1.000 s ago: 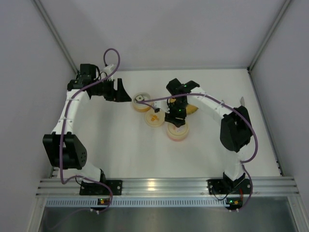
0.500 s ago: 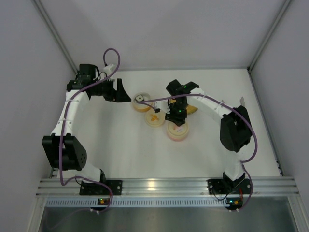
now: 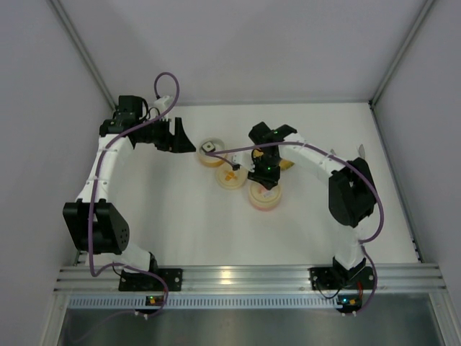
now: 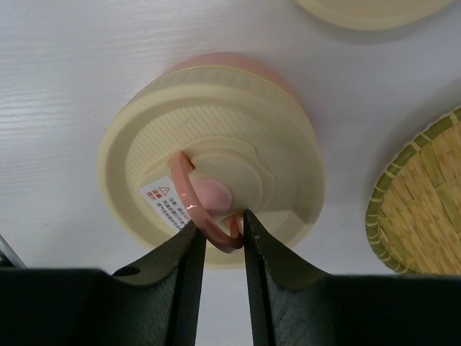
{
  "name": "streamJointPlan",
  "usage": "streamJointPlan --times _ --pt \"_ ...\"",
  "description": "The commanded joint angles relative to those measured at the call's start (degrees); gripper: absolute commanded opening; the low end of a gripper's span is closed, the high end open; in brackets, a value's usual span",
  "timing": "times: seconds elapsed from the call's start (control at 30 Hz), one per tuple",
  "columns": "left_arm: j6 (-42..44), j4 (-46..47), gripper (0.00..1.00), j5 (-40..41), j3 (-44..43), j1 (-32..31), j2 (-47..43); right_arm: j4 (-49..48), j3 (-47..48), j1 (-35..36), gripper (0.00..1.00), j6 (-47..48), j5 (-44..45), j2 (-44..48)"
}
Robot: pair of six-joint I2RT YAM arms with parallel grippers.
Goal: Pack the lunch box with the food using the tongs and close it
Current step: Close the box lid on the packing box.
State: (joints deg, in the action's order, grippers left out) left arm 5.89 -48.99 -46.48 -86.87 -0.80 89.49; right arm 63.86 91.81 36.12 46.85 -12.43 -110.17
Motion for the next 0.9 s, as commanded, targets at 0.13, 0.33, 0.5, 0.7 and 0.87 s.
streamJointPlan --times 0.13,0.33,0.5,0.7,0.87 --pt "0.44 2.23 0.80 -1.60 0.21 0.45 -2.13 -1.89 -1.63 1.15 0.22 -3.70 -0.93 3.38" --pt "0.35 2.23 0.80 -1.51 0.21 0.45 -2.13 -1.19 -1.02 1.15 0.13 -4.57 -1.02 3.21" --pt "0.44 2.23 0.80 -1.33 0.30 0.36 -2.22 -0.14 -0.84 1.15 0.02 -6.15 -1.02 3.65" --pt "0.26 2.32 0.80 -1.51 0.47 0.36 -2.22 1.09 -1.63 1.15 0.03 -9.05 -2.25 5.14" --pt "0.09 2.41 0.80 -1.86 0.65 0.36 -2.13 1.97 -2.60 1.15 0.02 -10.64 -4.88 5.49"
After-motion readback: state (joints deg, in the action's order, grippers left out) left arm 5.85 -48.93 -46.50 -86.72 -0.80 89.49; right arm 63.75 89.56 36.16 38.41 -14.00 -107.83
